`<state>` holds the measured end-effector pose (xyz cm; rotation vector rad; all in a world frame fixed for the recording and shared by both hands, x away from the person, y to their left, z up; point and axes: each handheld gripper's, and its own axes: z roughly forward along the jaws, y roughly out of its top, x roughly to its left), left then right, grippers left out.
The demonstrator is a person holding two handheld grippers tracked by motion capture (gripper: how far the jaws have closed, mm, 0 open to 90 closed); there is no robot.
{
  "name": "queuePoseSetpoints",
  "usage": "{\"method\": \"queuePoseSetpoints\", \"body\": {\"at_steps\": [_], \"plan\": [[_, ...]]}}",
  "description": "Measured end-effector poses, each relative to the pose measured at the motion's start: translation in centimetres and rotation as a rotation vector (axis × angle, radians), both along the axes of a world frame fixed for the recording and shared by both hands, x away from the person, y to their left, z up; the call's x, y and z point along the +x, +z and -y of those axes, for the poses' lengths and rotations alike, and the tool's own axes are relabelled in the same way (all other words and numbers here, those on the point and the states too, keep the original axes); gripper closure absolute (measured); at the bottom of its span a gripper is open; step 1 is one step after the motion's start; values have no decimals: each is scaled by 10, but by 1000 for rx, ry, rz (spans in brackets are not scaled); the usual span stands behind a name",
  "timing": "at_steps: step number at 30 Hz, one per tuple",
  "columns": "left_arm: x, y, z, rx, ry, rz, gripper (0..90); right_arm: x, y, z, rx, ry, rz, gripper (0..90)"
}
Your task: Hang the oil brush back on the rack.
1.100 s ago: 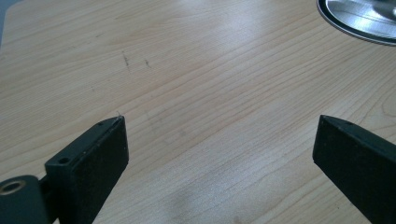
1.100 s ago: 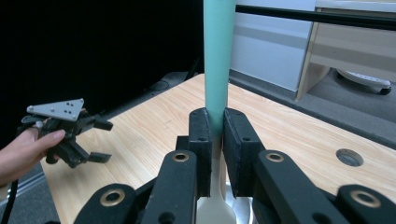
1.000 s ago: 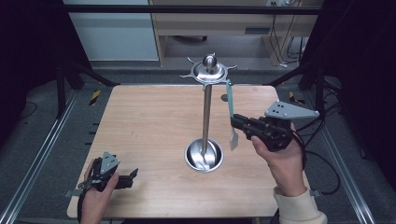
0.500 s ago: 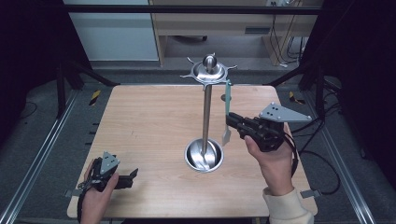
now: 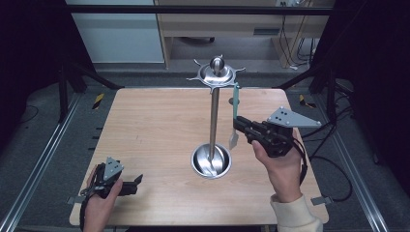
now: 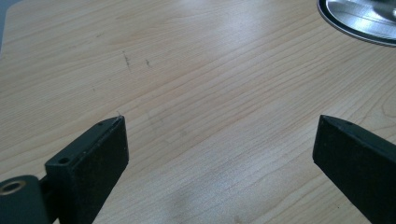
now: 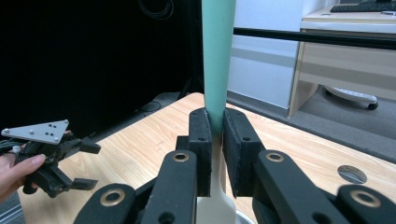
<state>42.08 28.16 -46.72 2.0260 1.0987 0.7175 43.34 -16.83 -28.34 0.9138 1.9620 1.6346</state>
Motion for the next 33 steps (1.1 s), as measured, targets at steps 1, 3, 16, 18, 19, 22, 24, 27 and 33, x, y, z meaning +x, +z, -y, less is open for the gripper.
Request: {"method": "queuePoseSetpoints", "body": {"at_steps": [1, 3, 16, 18, 19, 22, 24, 27, 33], "plan": [[0, 0, 0, 1, -1, 0, 31, 0, 0, -1, 0, -1, 2, 821], [0, 0, 0, 1, -2, 0, 31, 0, 0, -1, -5, -10, 6, 821], [0, 0, 0, 3, -3, -1, 32, 1, -1, -4, -3, -14, 4, 819], [0, 0, 0, 3, -3, -1, 31, 1, -1, -4, -2, -16, 3, 819], [0, 0, 0, 3, -4, -1, 31, 1, -1, -4, -2, -16, 3, 819], [0, 0, 0, 6, -4, -1, 31, 1, -1, -5, -3, -16, 3, 818], [0, 0, 0, 3, -3, -1, 32, 1, 0, -5, -4, -18, 3, 818], [0, 0, 0, 1, -3, -1, 32, 1, 0, -5, -6, -20, 3, 817], [0, 0, 0, 2, -5, -2, 31, 3, 1, -6, -15, -21, 1, 816]]}}
